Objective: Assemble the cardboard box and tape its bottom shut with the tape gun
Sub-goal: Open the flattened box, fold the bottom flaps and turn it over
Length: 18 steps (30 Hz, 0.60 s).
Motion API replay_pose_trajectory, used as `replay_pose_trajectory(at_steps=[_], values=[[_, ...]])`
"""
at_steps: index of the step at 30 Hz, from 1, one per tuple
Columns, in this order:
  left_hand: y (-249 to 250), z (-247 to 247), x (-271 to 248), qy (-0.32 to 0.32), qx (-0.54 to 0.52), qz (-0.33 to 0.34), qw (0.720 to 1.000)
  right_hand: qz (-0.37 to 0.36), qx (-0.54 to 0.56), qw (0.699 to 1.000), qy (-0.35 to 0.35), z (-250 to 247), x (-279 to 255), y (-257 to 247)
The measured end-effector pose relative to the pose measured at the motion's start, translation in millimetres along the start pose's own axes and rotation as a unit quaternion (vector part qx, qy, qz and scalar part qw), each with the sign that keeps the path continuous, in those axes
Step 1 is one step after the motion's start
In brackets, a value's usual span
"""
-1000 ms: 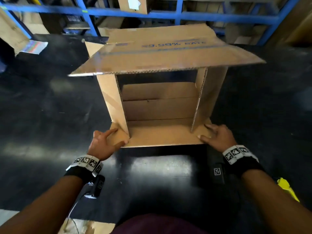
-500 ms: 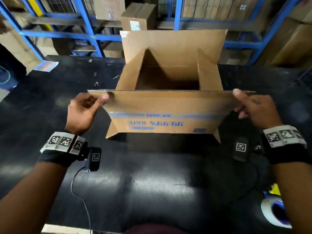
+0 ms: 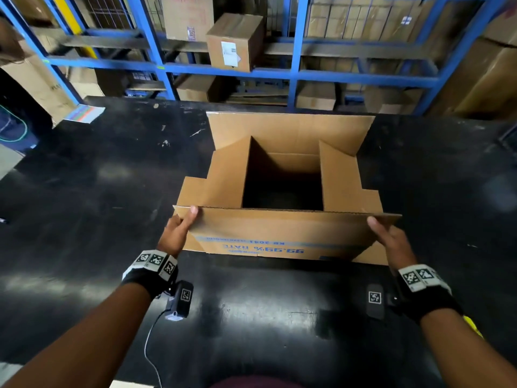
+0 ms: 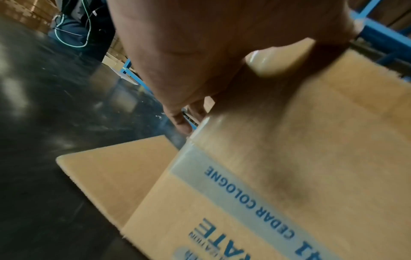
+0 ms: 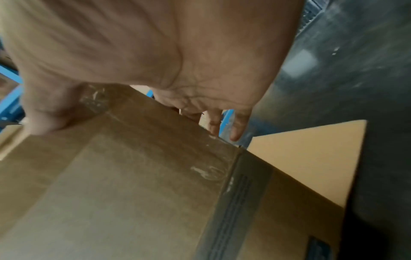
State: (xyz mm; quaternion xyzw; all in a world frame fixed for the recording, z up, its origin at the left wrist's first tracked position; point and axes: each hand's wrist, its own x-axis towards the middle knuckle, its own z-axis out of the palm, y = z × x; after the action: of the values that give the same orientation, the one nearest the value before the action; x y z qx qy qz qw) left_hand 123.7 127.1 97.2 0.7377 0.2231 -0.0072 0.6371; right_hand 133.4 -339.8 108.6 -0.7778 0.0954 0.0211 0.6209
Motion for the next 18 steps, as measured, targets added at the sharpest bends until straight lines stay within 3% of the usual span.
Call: replay_pose_trajectory(at_steps=[9, 11, 14, 16, 18], values=[[-11.5, -2.7, 29.7, -0.036, 0.144, -0.033, 0.988, 0.073, -0.085, 0.991, -0.069, 3.9, 14.7, -12.8], [6.1, 12.1, 24.8, -0.001, 0.170, 0.001, 0.986, 0.086, -0.109, 0.990, -0.031, 8.7, 25.2, -12.7], [9.3, 32.7, 25.5, 0.064, 0.218, 0.035, 0.973, 0.064, -0.233, 0.968, 0.067, 18.3, 39.5, 4.0], [3.3, 40.8, 25.5, 0.058, 0.234, 0.041, 0.970, 0.059, -0.281, 0.955, 0.077, 26.0, 43.7, 13.3], [-2.5, 46.0, 26.6, 0.037, 0.253, 0.035, 0.966, 0.061, -0.268, 0.960, 0.055, 32.7, 45.1, 19.7]])
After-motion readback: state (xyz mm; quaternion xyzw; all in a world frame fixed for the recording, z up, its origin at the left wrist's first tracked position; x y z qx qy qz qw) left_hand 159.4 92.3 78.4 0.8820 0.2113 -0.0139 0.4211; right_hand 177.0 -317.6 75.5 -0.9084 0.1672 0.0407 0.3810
